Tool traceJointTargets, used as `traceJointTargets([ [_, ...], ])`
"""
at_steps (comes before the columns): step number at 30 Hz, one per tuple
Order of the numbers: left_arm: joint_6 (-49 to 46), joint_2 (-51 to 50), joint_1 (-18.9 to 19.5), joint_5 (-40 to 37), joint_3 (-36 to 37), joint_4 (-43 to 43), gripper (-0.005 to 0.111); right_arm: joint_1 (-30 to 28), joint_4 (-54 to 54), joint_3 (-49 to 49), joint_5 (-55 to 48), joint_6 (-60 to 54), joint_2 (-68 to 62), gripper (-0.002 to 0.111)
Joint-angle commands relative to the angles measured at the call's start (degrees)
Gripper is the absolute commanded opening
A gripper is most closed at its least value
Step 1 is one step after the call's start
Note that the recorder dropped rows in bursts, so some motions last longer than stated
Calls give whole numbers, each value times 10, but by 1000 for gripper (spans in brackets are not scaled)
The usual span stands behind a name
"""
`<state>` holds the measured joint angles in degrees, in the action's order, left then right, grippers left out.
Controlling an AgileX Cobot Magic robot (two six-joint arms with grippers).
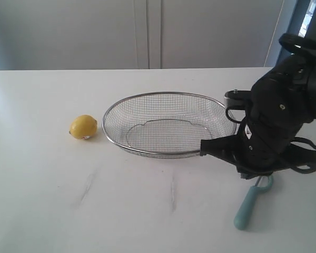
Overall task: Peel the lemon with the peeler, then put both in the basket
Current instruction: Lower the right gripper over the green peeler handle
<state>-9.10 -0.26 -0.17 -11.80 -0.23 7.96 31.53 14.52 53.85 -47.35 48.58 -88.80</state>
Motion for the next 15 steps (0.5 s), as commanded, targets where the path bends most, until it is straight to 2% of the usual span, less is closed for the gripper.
traceJointTargets([
  [1,1,3,1,1,2,3,0,-2,8,-1,34,12,0,0],
  [15,1,3,1,1,2,3,0,-52,-24,-1,-27,23,0,0],
])
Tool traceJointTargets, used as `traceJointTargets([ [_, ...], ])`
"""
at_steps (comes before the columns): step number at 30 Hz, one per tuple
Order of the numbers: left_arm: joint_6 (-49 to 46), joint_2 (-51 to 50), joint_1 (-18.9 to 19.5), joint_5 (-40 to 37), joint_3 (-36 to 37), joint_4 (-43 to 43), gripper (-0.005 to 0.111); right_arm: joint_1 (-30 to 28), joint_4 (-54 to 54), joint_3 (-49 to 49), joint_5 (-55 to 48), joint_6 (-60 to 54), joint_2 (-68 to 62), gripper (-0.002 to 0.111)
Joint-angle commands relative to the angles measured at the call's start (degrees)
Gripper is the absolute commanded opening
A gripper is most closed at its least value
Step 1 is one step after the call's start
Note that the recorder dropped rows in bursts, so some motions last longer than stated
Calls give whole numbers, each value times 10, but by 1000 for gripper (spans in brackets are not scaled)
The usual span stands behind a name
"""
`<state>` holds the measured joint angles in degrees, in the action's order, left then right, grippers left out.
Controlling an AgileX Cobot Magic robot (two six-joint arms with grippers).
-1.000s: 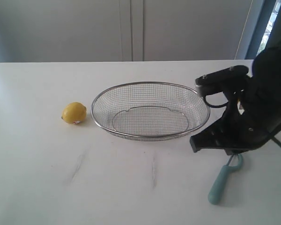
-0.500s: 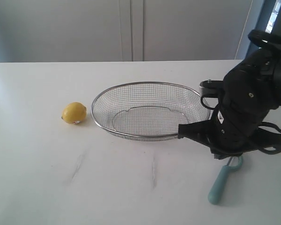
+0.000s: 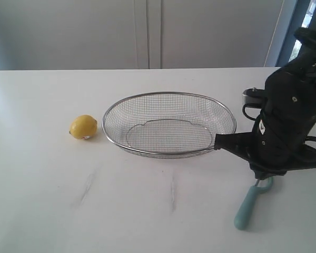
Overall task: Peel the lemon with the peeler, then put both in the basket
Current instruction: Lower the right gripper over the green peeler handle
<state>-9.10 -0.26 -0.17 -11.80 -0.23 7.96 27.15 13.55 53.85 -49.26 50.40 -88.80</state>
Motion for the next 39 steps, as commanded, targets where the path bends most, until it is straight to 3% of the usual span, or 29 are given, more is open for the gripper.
traceJointTargets([
  [1,1,3,1,1,2,3,0,-9,-17,-1,-8,4,0,0],
  [6,1,3,1,1,2,3,0,-9,-38,-7,4,18,0,4],
  [15,1,3,1,1,2,3,0,-9,-29,-28,28,83,-17,49],
  [17,1,3,1,1,2,3,0,-9,-28,-34,39,85,-26,53],
  [39,1,3,1,1,2,3,0,-9,-31,-94,156,133,-52,54],
])
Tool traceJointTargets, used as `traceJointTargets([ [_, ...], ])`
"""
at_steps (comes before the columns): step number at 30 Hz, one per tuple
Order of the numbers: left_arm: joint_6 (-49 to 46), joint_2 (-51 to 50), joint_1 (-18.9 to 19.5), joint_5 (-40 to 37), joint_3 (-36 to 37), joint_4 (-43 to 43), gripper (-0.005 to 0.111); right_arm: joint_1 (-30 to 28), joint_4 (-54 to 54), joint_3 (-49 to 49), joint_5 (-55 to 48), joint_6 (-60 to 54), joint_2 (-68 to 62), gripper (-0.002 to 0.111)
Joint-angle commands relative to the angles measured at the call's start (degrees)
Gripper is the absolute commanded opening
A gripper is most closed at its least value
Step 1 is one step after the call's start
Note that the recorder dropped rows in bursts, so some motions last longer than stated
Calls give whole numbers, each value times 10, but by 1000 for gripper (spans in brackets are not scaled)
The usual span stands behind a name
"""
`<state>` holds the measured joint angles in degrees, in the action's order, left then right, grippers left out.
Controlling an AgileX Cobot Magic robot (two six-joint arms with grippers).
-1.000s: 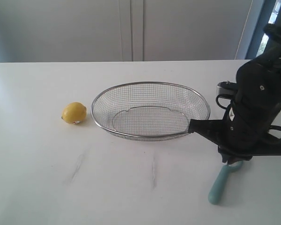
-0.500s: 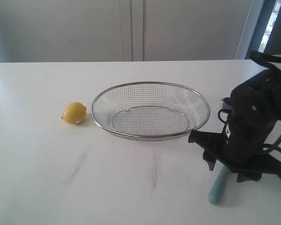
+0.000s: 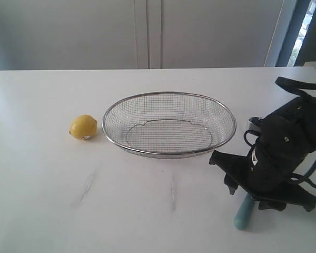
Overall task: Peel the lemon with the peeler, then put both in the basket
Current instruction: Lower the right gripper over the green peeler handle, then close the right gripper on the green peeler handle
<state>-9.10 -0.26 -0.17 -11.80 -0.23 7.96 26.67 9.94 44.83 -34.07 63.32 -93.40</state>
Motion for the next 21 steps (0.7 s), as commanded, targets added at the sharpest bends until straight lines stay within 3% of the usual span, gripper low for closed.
traceJointTargets([
  [1,1,3,1,1,2,3,0,-4,6,-3,5,4,-7,54],
  [21,1,3,1,1,2,3,0,-5,10,-3,14,4,-11,54],
])
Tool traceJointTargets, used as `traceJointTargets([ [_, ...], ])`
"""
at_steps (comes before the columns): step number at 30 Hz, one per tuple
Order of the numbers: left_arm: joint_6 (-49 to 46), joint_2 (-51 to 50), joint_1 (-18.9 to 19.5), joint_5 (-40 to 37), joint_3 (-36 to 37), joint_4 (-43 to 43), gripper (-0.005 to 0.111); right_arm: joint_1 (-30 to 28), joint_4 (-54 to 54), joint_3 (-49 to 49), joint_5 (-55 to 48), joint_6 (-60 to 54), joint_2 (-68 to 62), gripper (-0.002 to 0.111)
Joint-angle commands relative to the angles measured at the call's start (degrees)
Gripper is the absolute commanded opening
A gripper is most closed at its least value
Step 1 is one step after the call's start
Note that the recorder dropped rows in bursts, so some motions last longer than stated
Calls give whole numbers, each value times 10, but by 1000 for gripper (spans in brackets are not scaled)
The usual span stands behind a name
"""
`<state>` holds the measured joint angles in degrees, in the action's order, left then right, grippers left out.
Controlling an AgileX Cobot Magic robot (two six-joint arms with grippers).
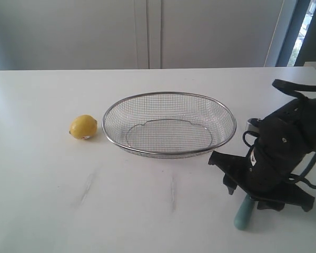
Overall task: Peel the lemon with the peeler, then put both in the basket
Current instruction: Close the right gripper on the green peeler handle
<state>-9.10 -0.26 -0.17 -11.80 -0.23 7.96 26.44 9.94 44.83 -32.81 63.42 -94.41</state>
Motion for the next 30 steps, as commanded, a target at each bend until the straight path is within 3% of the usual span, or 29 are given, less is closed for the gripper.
traceJointTargets([
  [1,1,3,1,1,2,3,0,-2,10,-3,2,1,-1,54],
  [30,1,3,1,1,2,3,0,-2,15,-35,56,-2,-1,54],
])
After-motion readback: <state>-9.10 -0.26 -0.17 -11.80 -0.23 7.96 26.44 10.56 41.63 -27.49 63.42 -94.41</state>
